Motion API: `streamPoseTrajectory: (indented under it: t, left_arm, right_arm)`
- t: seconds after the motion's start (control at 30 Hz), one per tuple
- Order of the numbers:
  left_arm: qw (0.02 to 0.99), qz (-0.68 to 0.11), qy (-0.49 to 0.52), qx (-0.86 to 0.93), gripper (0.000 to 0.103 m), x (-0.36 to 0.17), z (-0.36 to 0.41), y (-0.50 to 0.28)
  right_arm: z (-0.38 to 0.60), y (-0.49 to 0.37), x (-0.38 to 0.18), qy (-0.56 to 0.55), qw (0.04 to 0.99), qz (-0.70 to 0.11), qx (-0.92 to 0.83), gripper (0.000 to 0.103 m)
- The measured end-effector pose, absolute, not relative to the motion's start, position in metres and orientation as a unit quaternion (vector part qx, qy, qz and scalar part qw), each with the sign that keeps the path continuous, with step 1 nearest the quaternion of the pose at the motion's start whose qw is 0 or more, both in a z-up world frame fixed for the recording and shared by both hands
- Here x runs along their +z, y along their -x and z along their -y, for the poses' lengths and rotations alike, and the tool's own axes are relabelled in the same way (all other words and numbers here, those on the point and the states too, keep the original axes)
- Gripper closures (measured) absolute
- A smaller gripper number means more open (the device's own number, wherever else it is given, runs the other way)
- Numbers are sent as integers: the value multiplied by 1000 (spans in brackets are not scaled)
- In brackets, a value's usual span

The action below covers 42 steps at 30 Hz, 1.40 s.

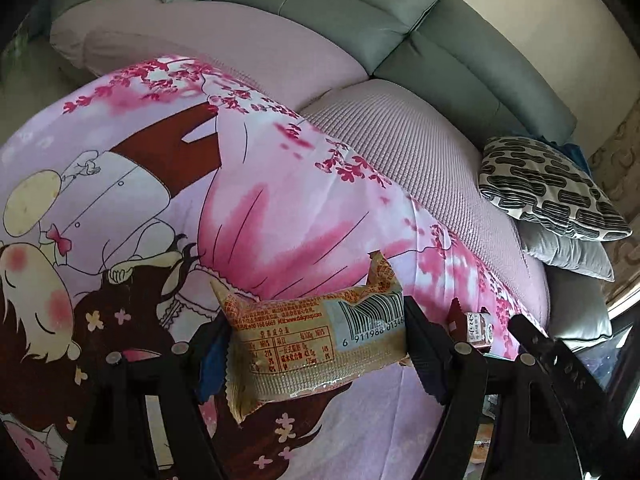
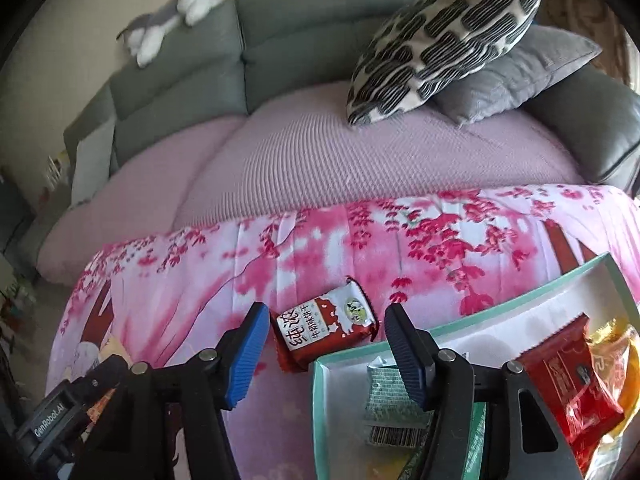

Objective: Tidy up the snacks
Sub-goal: 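Carry the milk biscuit packet and beige packet over the teal tray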

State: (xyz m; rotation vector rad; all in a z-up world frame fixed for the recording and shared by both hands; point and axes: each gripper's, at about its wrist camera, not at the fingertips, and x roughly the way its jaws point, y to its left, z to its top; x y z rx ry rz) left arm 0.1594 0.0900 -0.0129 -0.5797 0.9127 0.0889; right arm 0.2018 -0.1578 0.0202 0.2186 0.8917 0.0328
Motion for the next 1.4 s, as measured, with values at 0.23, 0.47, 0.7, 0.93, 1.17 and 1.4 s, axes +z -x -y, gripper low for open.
streamPoseTrajectory:
  t: [0.23, 0.47, 0.7, 0.93, 1.17, 1.4]
  left_arm:
    - [855, -431, 286, 21, 25, -11, -86, -160]
    - [851, -437, 292, 12, 25, -15, -85, -164]
    - [848, -439, 296, 10, 25, -19, -85, -167]
    - [844, -445, 301, 14, 25, -26, -87, -169]
    - [846, -442, 298, 9, 25, -25, -84, -170]
    - [843, -443, 304, 11, 25, -26, -88, -168]
  right_arm:
    - [152, -238, 20, -50, 866, -497, 40, 26]
    - [144, -251, 0, 3, 835, -545, 75, 15]
    - [119, -258, -9, 62, 817, -565, 102, 9]
    - [120, -265, -22, 88, 800, -589, 77, 9]
    - [119, -277, -22, 71, 790, -605, 71, 27]
    - [117, -277, -21, 56, 793, -603, 64, 35]
